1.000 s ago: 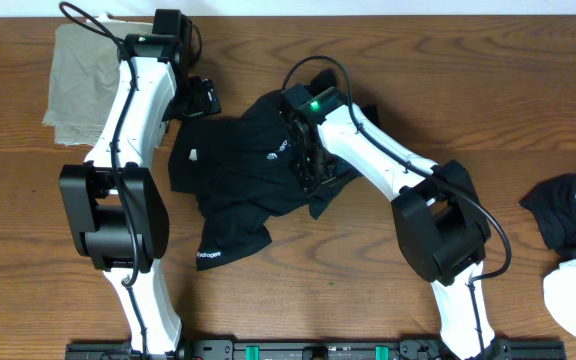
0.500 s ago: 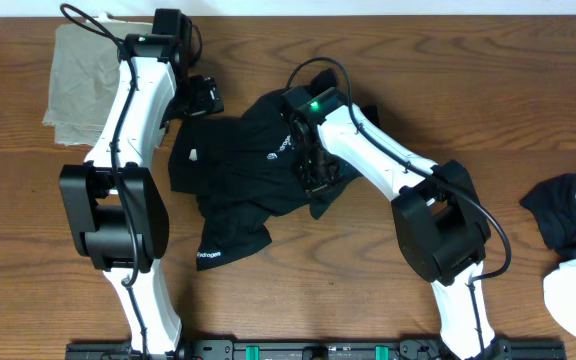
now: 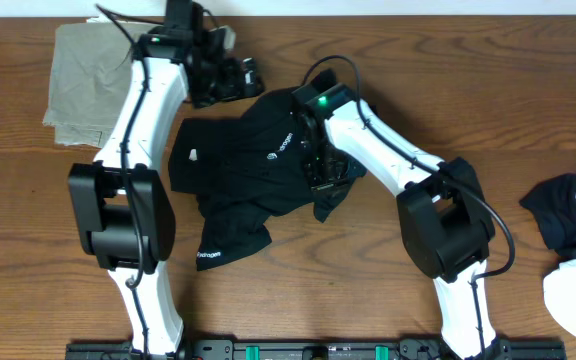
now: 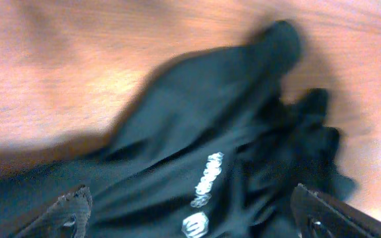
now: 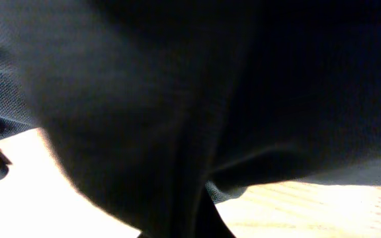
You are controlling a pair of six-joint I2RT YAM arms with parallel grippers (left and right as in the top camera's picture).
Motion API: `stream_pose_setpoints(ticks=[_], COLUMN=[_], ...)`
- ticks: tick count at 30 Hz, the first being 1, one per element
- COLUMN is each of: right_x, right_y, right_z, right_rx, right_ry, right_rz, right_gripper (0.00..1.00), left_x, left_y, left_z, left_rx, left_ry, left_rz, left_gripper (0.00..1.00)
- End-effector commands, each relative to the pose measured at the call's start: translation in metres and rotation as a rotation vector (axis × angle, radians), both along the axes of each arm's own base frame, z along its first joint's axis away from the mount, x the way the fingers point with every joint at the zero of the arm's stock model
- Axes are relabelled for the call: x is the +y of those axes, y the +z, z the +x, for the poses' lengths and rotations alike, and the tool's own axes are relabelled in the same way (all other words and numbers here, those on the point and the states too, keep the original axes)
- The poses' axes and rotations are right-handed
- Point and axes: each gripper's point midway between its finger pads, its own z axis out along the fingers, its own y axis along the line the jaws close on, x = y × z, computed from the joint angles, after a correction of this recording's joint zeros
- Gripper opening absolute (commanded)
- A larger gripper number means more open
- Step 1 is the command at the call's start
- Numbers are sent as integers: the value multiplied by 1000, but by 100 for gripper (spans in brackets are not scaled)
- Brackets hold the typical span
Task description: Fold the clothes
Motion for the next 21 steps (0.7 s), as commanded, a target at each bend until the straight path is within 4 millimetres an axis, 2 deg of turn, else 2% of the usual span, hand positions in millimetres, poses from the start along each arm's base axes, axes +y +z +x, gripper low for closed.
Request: stream_pose_setpoints(ticks=[1, 7, 10, 15, 21], right_x=[-1, -11, -17, -29, -32], right_y=[-2, 1, 3, 12, 29], right_z=[-3, 5, 10, 15, 16], right_rx=[59, 97, 115, 134, 106], right_ry=[-74, -157, -192, -234, -222], right_rz=[44, 108, 148, 191, 216], right_gripper=[1, 1, 1, 1, 1], left_x=[-32, -56, -62, -68, -87], left_y=[8, 20, 22, 19, 7], left_z=[1, 14, 19, 27, 39], left_rx=[-14, -101, -134, -174, -213], left_ry=[-46, -69, -74, -73, -91], left_rz=[-107, -132, -119, -93, -112], left_gripper=[98, 98, 99, 99, 96])
